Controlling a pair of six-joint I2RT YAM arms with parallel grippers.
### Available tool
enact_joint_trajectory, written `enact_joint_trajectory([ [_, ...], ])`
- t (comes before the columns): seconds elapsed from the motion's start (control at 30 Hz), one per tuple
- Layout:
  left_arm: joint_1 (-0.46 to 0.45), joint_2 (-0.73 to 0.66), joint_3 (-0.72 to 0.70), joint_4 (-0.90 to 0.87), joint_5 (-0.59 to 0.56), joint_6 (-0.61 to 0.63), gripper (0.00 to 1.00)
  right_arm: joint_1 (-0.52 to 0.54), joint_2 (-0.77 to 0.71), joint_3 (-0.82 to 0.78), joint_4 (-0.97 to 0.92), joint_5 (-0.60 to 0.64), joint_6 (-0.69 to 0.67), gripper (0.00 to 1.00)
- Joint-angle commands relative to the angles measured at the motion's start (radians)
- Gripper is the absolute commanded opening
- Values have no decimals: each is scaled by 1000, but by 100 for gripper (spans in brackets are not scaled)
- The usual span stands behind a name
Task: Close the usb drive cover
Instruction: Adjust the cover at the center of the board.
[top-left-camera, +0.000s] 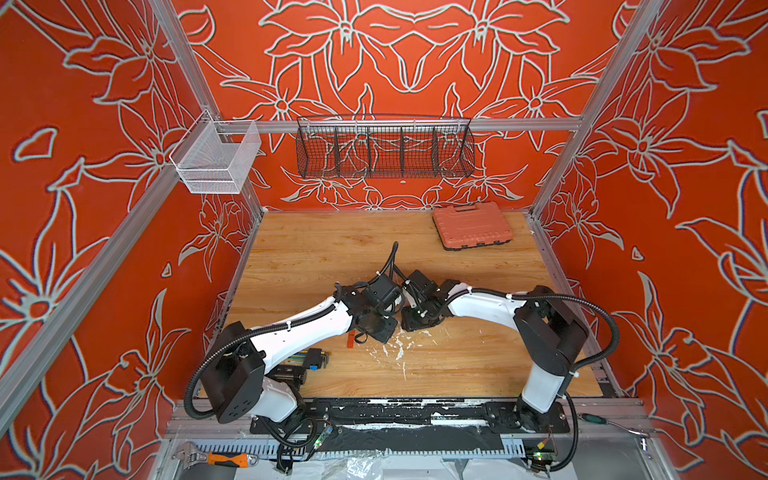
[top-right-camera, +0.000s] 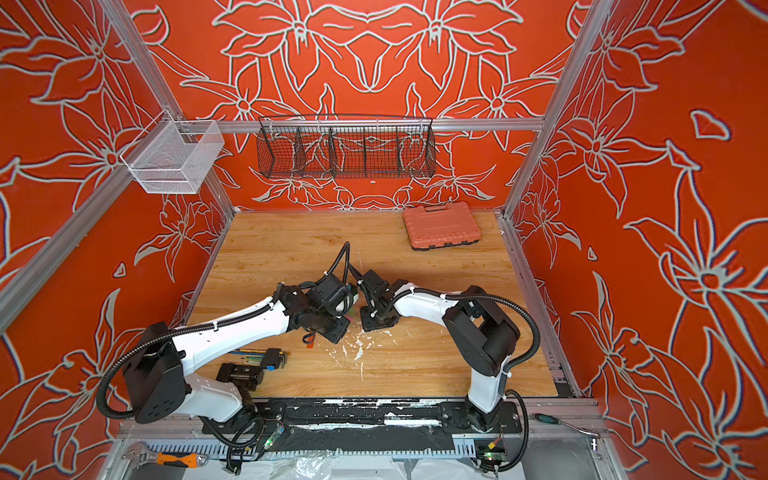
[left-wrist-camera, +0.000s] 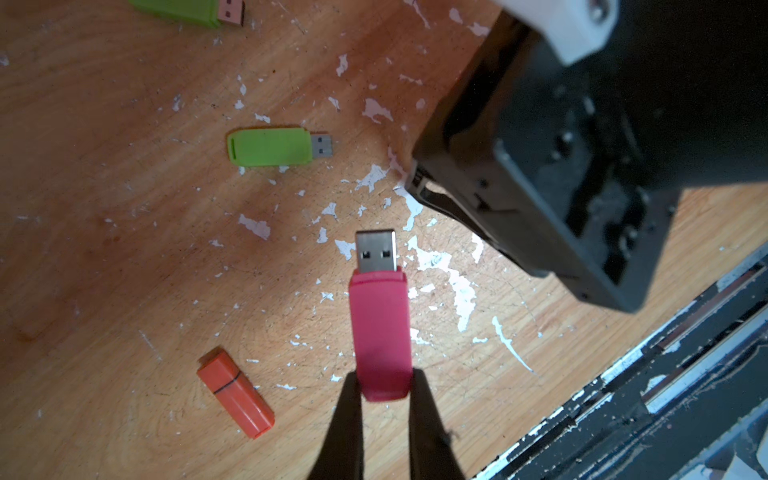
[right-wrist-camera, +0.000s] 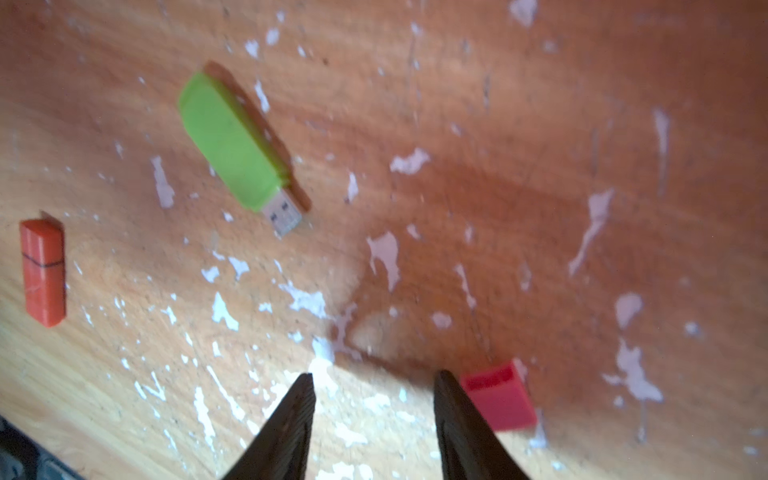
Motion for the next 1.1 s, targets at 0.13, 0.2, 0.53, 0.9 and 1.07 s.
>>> enact_joint_trajectory([
  [0.13,-5,-9,-6,-21,-14,-4,9,-17,-48,-84,-150,110,52,50],
  [0.2,-6,-8,-4,-21,-16,-3,9,-37,-76,-116,-132,117,60,51],
  [0.53,-6,-24,-9,-21,-25,-5,9,-94,-136,-157,-77,103,64,52],
  [0.9,-6,-28,-12,-18,-19,-9,9,-34,-76,-72,-106,111,115,50],
  [1.07,-6,-32,-12,-21,-16,-13,9,-33,-11,-15,-153,143,129,49],
])
